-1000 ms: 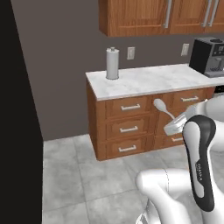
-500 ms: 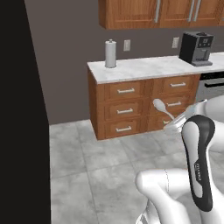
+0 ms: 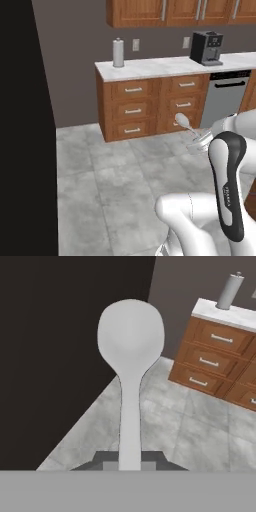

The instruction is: Take the fork and place it on the left side of the plate. Then take the spoon and place it on the right side of the plate. Make sure they're directly next to the plate.

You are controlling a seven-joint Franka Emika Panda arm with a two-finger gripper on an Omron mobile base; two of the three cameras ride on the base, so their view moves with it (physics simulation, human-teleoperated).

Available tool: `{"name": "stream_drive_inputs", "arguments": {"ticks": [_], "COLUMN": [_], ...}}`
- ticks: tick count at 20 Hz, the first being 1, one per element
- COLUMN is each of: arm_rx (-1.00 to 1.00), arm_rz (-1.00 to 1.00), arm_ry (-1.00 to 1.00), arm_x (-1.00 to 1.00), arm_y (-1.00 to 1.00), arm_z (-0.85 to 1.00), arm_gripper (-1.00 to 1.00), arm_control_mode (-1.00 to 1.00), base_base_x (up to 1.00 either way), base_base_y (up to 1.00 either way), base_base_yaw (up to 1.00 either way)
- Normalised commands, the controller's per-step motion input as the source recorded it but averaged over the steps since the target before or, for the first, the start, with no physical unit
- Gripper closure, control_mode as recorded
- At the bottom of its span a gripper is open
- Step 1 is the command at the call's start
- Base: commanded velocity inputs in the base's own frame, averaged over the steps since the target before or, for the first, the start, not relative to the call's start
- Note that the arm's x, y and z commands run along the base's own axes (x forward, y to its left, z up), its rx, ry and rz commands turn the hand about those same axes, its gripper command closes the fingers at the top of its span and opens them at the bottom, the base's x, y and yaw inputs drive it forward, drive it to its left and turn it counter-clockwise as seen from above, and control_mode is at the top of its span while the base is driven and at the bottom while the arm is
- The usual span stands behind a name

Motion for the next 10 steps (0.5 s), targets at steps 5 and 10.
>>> {"name": "stream_drive_inputs", "arguments": {"ticks": [5,10], "arm_rx": [0.0,0.0], "arm_rz": [0.0,0.0], "arm_ry": [0.0,0.0], "arm_x": [0.0,0.0], "arm_y": [0.0,0.0], "arm_z": [0.0,0.0], "arm_gripper": [1.0,1.0], "arm_control_mode": [1.0,1.0], "base_base_x": [-1.0,-1.0], "base_base_y": [-0.08,-0.3], "base_base_yaw": [0.0,0.0]}}
